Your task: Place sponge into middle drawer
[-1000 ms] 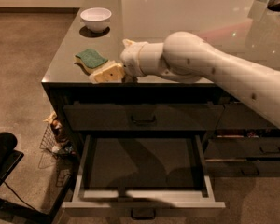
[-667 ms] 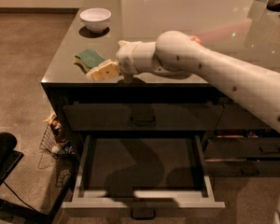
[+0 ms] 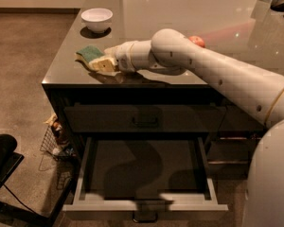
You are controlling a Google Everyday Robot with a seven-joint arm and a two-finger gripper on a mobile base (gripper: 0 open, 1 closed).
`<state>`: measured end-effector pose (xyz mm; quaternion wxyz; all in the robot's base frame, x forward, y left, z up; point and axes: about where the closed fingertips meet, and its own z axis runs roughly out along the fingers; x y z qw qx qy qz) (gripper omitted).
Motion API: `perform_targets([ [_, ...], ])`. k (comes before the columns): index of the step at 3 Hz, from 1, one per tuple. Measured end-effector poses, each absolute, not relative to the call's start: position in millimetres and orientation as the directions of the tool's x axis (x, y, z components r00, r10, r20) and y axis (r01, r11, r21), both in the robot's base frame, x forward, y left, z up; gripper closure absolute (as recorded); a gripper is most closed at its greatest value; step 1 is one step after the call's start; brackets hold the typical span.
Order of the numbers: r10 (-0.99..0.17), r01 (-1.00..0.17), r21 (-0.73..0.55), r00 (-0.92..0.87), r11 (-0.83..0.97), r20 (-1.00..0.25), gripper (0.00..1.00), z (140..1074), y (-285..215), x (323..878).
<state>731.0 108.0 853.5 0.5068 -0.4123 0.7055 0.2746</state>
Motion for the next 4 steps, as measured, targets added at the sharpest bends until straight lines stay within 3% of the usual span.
perform_targets([
  [1, -0.306, -0.865, 0.008, -0.186, 0.501, -0.934, 0.71, 840.7, 113.3, 730.5],
  [2, -0.305, -0.87, 0.025, -0.2, 0.492, -0.931, 0.94, 833.1, 116.2, 725.6],
  [3, -0.305, -0.871, 0.026, -0.2, 0.491, -0.931, 1.0, 832.9, 117.5, 725.3],
  [4, -0.342, -0.883, -0.02, -0.16, 0.468, -0.926, 1.0, 853.4, 118.0, 710.0],
])
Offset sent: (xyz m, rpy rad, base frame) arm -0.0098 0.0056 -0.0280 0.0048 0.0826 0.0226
